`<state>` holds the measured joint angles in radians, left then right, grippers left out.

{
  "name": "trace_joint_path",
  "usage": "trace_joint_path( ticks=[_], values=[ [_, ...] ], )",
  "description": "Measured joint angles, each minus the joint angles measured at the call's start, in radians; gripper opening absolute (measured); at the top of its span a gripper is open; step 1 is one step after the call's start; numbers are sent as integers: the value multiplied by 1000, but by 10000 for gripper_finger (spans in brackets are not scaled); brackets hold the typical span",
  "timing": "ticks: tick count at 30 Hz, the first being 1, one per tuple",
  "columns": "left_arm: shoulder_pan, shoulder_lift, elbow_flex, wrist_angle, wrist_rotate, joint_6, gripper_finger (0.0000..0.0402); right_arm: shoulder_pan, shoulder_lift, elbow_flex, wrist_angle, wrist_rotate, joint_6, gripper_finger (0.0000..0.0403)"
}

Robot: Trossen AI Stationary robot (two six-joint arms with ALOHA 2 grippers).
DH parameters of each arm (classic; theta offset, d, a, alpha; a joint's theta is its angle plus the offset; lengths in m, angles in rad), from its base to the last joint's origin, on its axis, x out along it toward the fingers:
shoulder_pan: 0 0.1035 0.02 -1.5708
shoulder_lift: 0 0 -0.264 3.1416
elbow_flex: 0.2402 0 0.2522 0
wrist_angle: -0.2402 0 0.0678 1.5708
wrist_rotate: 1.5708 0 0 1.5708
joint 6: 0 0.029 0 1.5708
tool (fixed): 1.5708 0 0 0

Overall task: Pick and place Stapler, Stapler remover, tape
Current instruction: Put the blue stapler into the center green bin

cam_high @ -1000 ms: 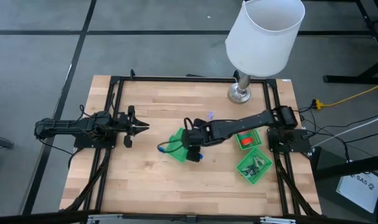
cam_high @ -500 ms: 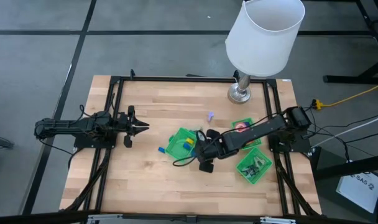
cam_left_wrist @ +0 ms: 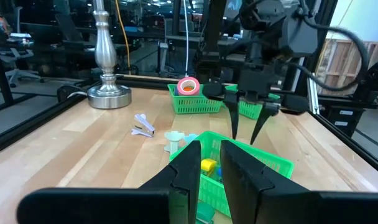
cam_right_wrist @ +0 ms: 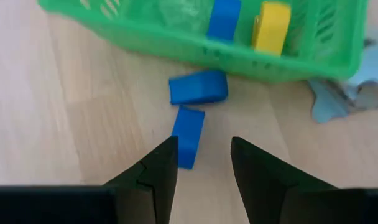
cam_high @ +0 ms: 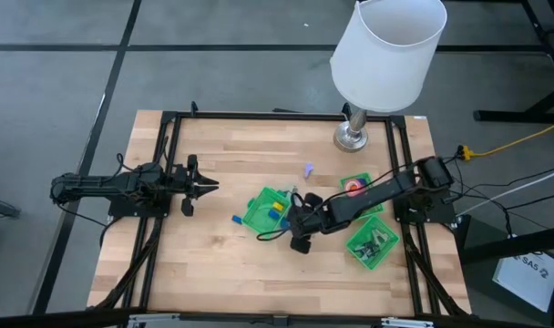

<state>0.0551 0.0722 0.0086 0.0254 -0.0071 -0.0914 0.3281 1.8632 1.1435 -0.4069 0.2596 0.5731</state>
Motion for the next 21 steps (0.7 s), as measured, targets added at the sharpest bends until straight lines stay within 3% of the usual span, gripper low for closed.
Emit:
trace_joint_path(
  ticks=[17,21],
  values=[
    [0,0,0,0,0,0,58,13,95,21,50,-43,3,154],
    [0,0,0,0,0,0,58,12,95,22,49,-42,-25,135]
  ],
)
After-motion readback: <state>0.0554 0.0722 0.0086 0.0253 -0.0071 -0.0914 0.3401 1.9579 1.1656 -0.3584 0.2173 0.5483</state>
